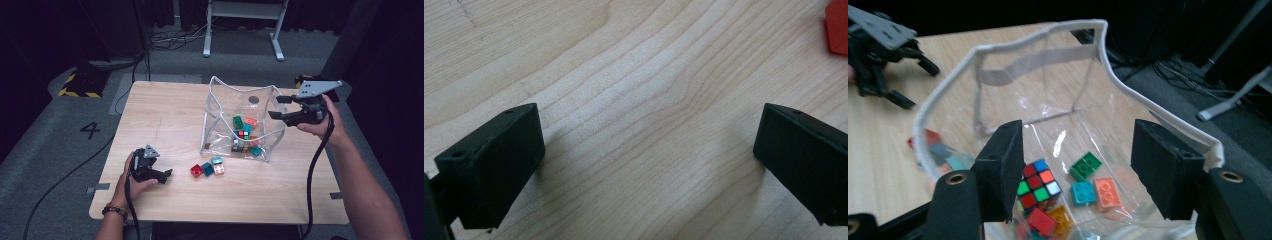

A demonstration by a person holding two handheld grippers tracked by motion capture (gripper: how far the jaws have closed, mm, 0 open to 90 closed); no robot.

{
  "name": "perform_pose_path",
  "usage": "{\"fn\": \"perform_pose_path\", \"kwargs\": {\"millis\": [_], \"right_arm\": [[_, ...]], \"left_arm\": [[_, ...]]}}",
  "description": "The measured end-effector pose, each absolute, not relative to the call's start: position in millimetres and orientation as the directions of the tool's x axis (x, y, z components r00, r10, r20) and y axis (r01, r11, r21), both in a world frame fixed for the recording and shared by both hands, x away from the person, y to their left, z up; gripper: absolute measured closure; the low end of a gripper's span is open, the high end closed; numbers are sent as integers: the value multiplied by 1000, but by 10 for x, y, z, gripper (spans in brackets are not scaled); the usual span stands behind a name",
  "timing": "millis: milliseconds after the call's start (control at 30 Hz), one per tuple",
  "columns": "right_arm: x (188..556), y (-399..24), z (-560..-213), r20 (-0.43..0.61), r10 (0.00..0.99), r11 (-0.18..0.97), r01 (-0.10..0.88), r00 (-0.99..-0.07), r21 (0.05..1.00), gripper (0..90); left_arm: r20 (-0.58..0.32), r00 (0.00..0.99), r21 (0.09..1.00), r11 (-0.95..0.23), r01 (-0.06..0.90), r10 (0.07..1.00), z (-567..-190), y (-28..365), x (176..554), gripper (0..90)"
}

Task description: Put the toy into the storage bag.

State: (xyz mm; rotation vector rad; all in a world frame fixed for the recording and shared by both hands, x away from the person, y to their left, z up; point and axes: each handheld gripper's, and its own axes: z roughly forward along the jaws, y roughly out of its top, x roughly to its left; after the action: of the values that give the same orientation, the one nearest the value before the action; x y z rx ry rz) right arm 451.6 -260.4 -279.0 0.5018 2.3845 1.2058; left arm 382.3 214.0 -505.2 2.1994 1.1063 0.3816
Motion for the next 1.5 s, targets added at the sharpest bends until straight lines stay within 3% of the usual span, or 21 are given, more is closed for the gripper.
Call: {"fn": "perform_pose_path", "kwargs": {"millis": [233, 433, 533, 867, 1400, 1500], "right_arm": [[4139, -2593, -2870, -199, 446, 486, 49, -873, 872, 379], [3913, -2587, -3047, -179, 441, 424, 28, -879, 905, 316], [3806, -2569, -3181, -184, 441, 429, 26, -878, 903, 282], [3505, -2397, -3664, -170, 358, 457, 14, -918, 889, 318], [3827, -1943, -4599, -60, 331, 598, 161, -942, 785, 328], [3917, -1840, -4709, -67, 301, 611, 138, -951, 780, 325]], "left_arm": [[-27, 603, 656, -441, 613, 797, -5052, 2140, 3822, 3], [-28, 603, 656, -441, 613, 797, -5052, 2140, 3822, 3], [-28, 603, 655, -441, 613, 797, -5051, 2140, 3822, 3], [-28, 603, 656, -441, 613, 797, -5052, 2140, 3822, 3], [-27, 603, 655, -441, 613, 797, -5052, 2140, 3822, 3], [-27, 603, 656, -441, 613, 797, -5052, 2140, 3822, 3]]}}
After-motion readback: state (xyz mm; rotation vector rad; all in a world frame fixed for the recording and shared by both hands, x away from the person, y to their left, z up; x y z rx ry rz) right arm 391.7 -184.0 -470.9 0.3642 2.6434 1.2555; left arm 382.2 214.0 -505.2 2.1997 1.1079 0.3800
